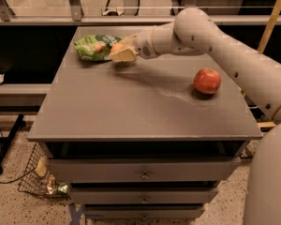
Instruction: Move orange near green rice chip bag
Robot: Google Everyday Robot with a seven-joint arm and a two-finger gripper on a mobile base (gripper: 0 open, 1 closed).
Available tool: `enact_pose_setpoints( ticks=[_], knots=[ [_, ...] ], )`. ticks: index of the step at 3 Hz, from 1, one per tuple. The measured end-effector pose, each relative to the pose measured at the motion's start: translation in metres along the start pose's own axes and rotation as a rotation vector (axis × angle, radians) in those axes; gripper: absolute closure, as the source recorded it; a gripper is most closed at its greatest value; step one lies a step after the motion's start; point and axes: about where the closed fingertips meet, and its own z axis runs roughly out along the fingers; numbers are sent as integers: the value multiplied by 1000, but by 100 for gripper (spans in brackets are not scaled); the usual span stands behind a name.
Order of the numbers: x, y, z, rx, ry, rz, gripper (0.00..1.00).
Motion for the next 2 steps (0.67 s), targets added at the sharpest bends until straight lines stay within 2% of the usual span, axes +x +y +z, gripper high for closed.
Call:
enact_pose_setpoints(
  ticks=[1, 2],
  knots=[
    [22, -1, 17, -8, 68, 39, 100],
    [21, 0, 18, -11, 66, 40, 82]
  ],
)
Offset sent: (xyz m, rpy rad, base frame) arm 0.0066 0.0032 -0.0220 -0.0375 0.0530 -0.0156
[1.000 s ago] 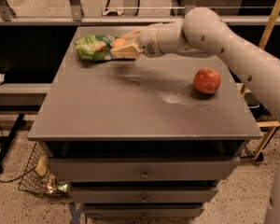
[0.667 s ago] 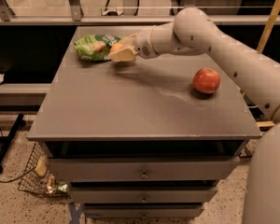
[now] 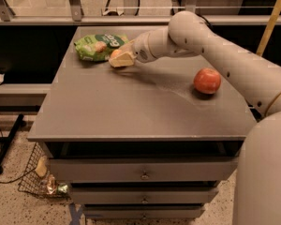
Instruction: Move orange near green rice chip bag
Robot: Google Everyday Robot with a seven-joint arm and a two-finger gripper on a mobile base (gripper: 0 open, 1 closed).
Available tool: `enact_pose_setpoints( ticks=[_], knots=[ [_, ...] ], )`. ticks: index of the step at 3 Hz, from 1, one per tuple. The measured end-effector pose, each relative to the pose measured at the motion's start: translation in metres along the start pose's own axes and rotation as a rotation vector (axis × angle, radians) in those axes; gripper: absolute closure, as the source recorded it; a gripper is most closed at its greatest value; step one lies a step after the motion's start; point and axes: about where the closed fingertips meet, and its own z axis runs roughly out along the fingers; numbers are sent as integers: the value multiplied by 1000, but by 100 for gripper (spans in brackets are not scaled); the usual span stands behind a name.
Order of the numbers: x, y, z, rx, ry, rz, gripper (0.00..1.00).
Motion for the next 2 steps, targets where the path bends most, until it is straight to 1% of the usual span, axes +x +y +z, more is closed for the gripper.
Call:
enact_pose_setpoints(
  ticks=[1, 2],
  knots=[
    [0, 2, 4, -6, 1, 0, 51],
    [0, 4, 6, -10, 1, 0, 27]
  ],
)
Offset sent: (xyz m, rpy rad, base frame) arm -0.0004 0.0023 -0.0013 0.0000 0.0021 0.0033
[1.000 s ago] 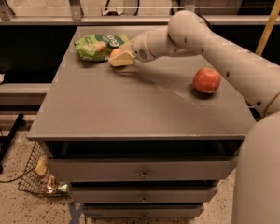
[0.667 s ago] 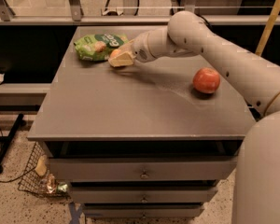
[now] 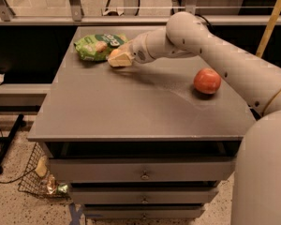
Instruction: Move orange near green rice chip bag
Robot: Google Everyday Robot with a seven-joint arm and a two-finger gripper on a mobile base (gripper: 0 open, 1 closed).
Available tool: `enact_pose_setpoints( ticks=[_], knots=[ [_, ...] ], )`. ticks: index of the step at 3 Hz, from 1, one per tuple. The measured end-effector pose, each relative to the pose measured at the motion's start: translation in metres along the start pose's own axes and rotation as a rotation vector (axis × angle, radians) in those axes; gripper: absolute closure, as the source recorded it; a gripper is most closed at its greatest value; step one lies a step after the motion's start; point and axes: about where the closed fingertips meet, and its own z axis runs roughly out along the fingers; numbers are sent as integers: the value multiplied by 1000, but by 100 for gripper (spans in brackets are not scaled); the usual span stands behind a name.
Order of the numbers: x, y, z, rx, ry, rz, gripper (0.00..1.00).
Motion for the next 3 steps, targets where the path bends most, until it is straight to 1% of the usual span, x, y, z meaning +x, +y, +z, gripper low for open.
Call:
enact_pose_setpoints(
  ticks=[1, 2, 3],
  knots=[
    [0, 2, 2, -4, 0, 0, 5],
    [0, 3, 4, -7, 1, 0, 0],
    [0, 3, 4, -8, 1, 0, 0]
  ],
)
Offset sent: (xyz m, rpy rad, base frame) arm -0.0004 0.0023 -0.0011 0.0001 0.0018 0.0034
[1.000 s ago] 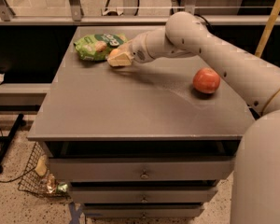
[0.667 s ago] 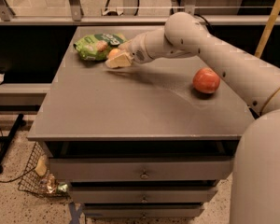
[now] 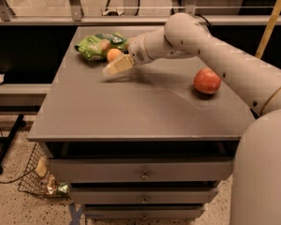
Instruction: Move orange near green rice chip bag
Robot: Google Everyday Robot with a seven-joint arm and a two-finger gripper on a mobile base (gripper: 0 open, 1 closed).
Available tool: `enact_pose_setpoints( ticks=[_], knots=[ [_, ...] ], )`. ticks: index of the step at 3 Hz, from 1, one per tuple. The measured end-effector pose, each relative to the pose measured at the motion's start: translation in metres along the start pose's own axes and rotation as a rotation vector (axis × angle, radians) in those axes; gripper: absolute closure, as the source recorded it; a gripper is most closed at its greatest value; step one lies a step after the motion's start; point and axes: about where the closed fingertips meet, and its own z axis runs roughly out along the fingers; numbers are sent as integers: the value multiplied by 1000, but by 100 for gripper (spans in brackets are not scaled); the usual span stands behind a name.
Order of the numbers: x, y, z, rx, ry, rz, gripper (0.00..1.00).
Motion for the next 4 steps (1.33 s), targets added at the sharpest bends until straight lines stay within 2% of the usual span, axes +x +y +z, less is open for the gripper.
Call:
enact_pose_setpoints(
  ticks=[1, 2, 3, 4],
  knots=[
    [-1, 3, -5, 17, -19, 16, 0],
    [-8, 6, -47, 112, -45, 22, 0],
    [-18, 17, -128, 289, -68, 24, 0],
    [12, 28, -157, 345, -20, 35, 0]
  ],
)
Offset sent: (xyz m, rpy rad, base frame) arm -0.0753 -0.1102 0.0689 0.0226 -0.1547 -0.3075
